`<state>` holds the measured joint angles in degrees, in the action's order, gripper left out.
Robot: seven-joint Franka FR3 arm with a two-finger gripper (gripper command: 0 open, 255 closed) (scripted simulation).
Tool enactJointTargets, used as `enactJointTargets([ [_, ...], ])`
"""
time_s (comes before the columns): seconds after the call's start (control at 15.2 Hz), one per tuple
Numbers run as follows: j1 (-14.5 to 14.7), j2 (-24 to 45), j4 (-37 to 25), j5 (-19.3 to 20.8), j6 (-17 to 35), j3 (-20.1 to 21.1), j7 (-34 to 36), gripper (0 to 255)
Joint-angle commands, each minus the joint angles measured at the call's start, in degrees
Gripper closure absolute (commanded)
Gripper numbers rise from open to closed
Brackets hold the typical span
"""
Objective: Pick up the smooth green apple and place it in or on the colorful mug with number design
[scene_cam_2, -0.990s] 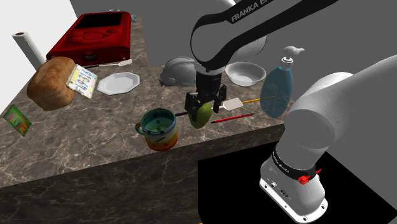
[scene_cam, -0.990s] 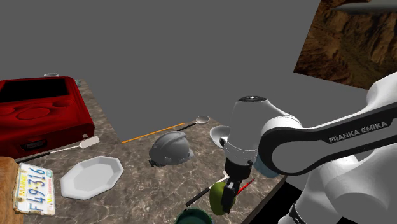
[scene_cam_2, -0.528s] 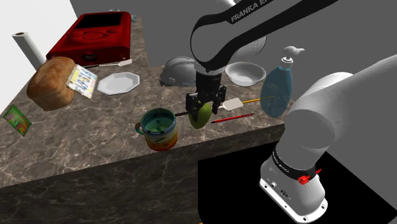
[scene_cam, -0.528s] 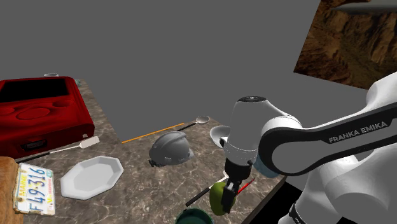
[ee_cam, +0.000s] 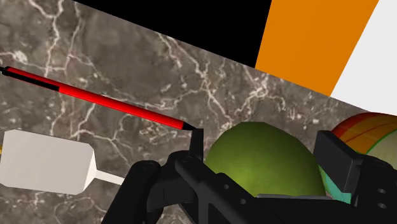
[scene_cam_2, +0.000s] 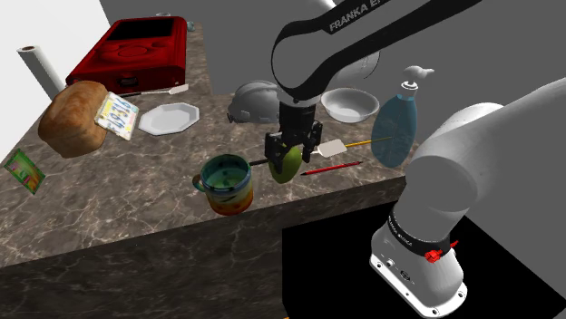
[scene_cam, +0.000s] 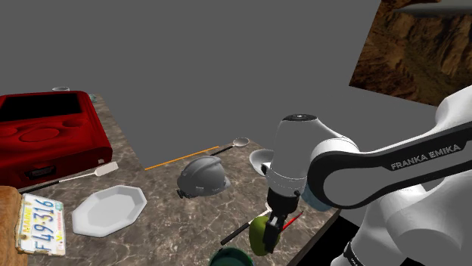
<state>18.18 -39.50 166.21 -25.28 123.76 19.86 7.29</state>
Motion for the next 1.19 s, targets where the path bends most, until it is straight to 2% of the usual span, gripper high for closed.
enactJointTargets([
  [0.0,-0.09,-0.66,-0.37,0.31,-1.13,-0.21,0.17,255],
  [1.12,-1.36,-7.54,-9.84,4.53,-17.27,-3.65,2.62,255],
])
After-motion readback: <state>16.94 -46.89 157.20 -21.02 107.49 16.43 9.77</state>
